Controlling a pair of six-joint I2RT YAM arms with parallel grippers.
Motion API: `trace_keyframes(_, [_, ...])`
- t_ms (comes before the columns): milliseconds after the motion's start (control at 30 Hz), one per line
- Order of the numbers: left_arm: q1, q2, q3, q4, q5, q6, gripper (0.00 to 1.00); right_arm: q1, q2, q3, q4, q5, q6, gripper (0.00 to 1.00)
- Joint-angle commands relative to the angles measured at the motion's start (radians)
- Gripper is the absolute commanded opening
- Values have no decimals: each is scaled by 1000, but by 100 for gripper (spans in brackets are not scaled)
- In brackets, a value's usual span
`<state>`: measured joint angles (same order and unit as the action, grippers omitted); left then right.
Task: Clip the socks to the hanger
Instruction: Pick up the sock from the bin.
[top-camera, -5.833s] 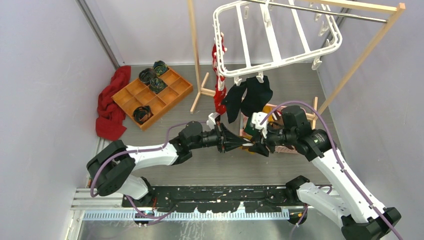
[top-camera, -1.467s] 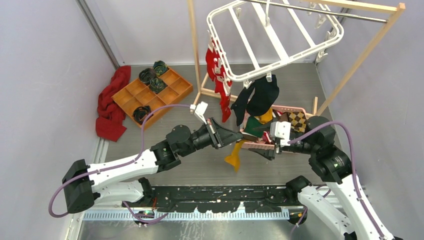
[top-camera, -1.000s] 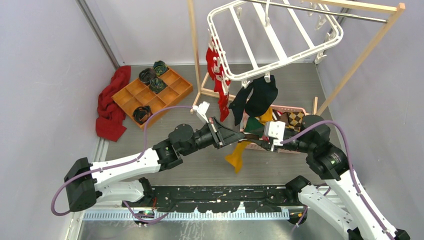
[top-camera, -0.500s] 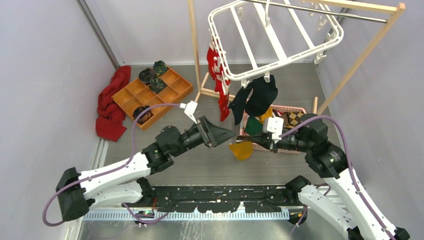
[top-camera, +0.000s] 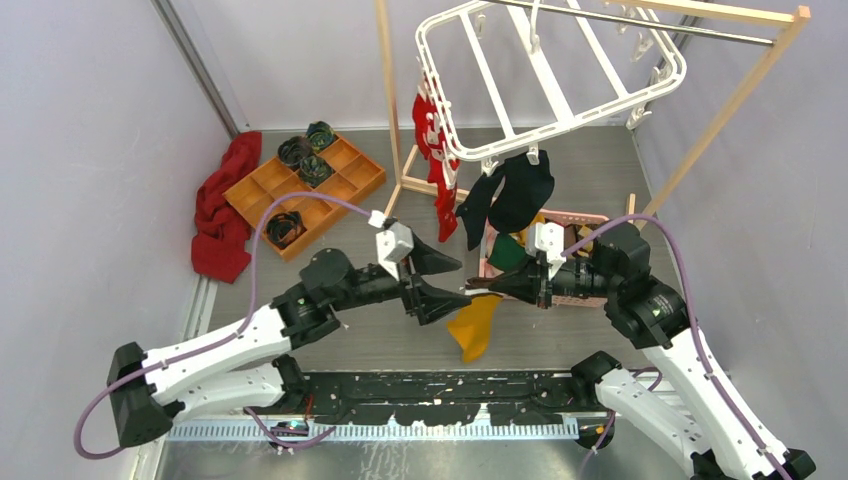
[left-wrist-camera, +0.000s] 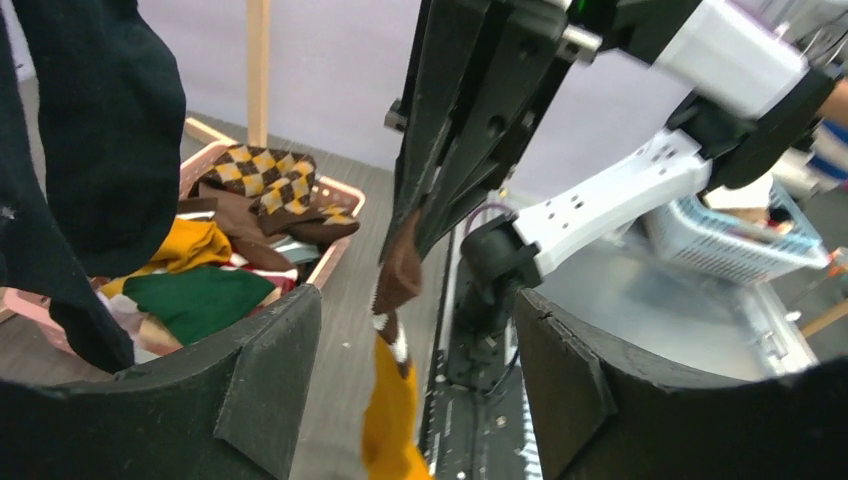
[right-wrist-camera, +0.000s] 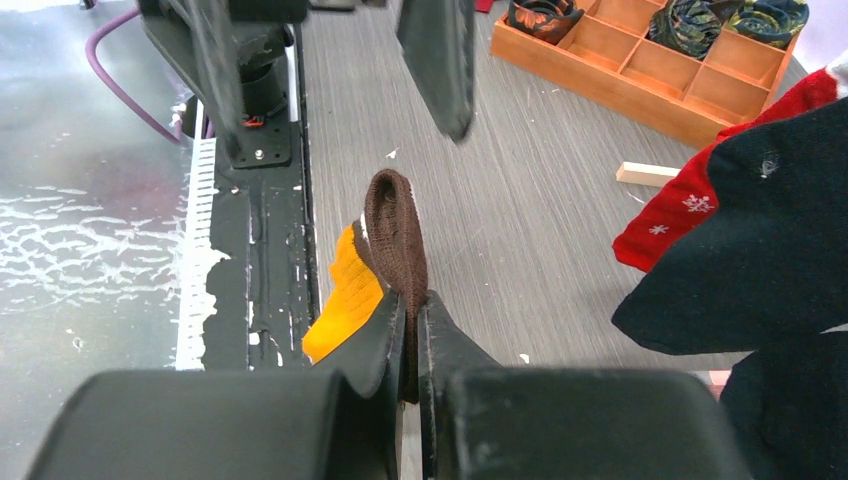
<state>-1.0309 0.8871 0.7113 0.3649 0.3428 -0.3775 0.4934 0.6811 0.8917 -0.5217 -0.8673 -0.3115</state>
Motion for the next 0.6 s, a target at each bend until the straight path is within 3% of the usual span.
trace_keyframes(0, [-7,91,70,6,65,156,70,-3,5,12,51,-34,21,1])
trace_keyframes(133, [-7,158,96,44,88,172,64,-4,7,12,52,-35,21,1])
trace_keyframes(267, [-8,185,99,60,98,174,48,-6,12,13,55,-35,20,1])
trace_keyframes(433, [-7,192,84,99,86,159,37,-7,18,10,60,-38,20,1])
trace_keyframes(567, [-8,191,73,122,77,148,16,-7,19,9,61,-36,21,1])
